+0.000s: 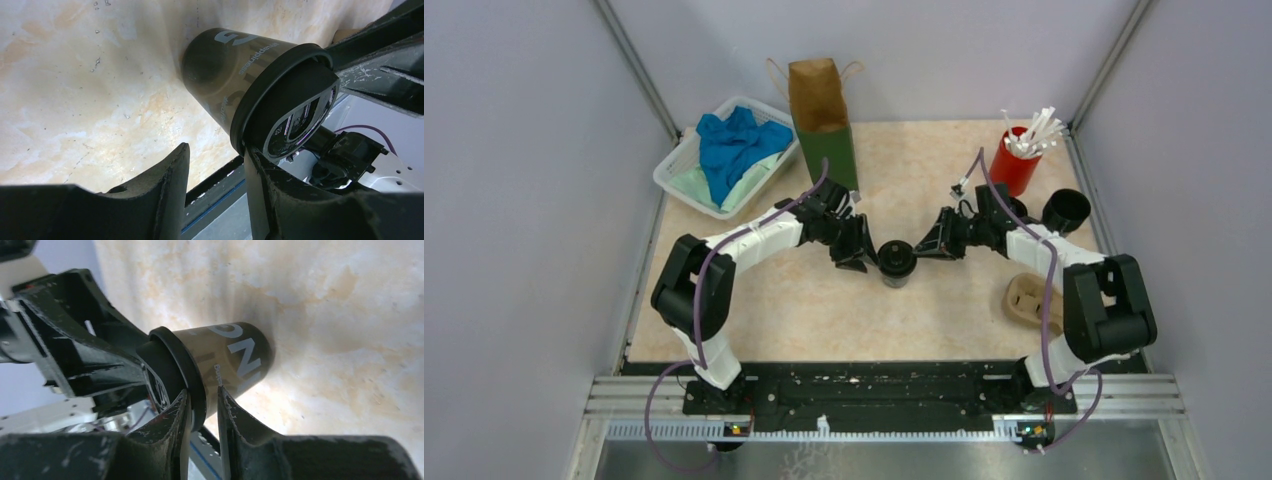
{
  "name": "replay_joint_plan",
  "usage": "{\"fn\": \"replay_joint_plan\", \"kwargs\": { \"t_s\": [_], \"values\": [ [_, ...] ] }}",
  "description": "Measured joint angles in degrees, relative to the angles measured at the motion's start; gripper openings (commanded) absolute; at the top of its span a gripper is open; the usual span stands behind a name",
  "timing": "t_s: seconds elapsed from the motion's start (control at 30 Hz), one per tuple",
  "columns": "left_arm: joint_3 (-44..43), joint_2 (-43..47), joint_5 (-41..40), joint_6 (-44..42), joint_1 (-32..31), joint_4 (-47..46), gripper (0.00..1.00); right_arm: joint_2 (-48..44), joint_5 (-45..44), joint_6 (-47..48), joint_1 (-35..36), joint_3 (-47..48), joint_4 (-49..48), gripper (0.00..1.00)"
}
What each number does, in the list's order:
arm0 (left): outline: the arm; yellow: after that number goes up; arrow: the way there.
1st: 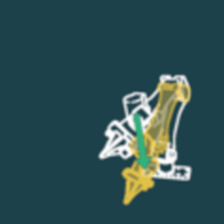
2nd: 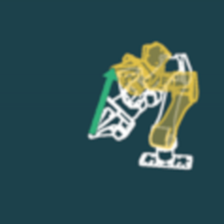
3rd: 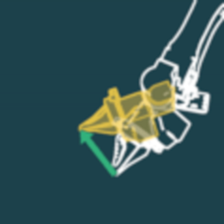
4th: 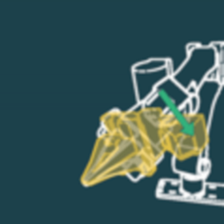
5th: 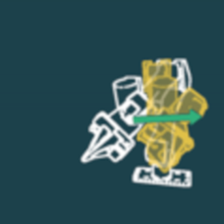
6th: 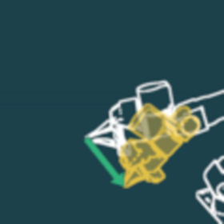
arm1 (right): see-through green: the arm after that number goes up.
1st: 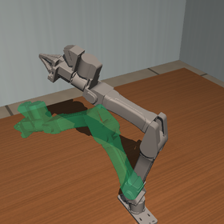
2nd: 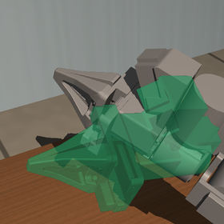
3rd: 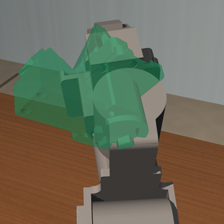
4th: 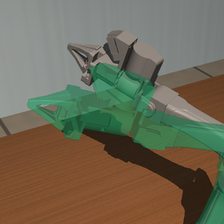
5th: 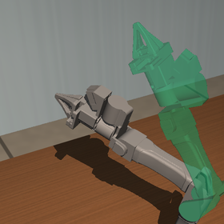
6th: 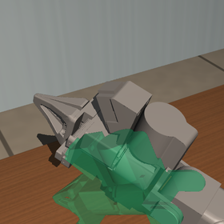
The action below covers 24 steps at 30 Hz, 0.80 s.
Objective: Pack the takeout coffee
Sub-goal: Close the cup lid on the coffee cup.
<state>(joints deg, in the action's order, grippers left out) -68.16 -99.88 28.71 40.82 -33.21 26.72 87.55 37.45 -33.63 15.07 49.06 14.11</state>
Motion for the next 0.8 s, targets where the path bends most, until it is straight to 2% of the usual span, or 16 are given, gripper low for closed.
{"fn": "replay_joint_plan", "kwargs": {
  "t_s": [0.1, 0.23, 0.53, 0.8],
  "values": [
    [0.0, 0.0, 0.0, 0.02, 0.09, 0.5, 0.5, 3.1, 7.67, -3.32, -2.05, -1.95, -6.75, 0.21],
    [-0.22, 0.0, -0.04, 0.0, 0.17, 1.51, 0.5, 4.04, 11.1, -5.62, -2.73, -2.29, -9.51, 0.22],
    [-2.56, 0.0, -2.99, -0.57, -0.28, 4.63, 0.55, 1.66, 3.91, 1.4, -0.92, 3.67, 4.5, 0.29],
    [-5.35, -0.02, -7.04, -1.97, -0.59, 8.13, 0.59, 1.66, 2.6, 3.17, -0.68, 5.73, 9.75, 0.33]
  ]
}}
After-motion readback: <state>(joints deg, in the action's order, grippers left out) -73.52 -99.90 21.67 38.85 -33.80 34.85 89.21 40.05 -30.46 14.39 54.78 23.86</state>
